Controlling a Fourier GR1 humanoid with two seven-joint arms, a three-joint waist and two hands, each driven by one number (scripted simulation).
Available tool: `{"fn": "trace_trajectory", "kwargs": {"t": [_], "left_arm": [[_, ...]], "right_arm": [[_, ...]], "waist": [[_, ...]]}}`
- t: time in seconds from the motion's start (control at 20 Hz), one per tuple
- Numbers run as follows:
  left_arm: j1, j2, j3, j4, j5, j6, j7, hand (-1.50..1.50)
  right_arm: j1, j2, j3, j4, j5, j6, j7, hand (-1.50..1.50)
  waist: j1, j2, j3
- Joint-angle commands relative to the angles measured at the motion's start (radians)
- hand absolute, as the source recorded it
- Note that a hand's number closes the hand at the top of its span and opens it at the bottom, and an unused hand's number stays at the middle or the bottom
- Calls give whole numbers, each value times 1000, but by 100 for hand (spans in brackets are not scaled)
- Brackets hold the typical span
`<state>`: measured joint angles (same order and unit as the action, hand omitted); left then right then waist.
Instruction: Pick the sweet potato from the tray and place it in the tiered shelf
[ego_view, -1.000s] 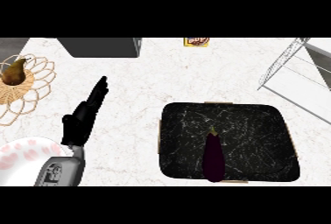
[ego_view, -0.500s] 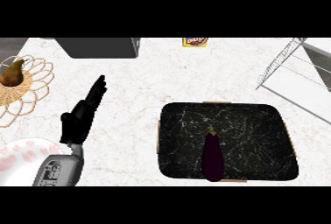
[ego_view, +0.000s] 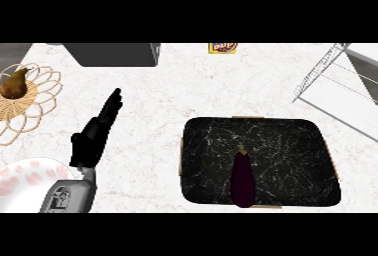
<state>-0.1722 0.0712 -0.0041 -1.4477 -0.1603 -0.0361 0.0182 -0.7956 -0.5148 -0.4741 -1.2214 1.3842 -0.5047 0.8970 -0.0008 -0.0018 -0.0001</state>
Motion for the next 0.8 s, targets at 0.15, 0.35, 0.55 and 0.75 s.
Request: {"fn": "trace_trajectory", "kwargs": {"t": [0.15,0.35,0.55,0.75], "left_arm": [[20,-1,-7,-78,16,-14,78,0],[66,-24,-40,-53,-24,11,-9,0],[-4,15,14,-12,16,-23,19,0],[78,1,3,-18,9,-10,-27,0]], "right_arm": [[12,-37,-15,-131,-169,80,-37,-150],[20,4,-1,-100,-167,-49,-21,-150],[-79,-47,-44,-232,-179,-12,30,-150],[-59,-47,-94,-366,-112,-29,108,-150]], "waist": [[1,-3,0],[8,2,0],[0,-1,0],[-2,-4,-1]]}}
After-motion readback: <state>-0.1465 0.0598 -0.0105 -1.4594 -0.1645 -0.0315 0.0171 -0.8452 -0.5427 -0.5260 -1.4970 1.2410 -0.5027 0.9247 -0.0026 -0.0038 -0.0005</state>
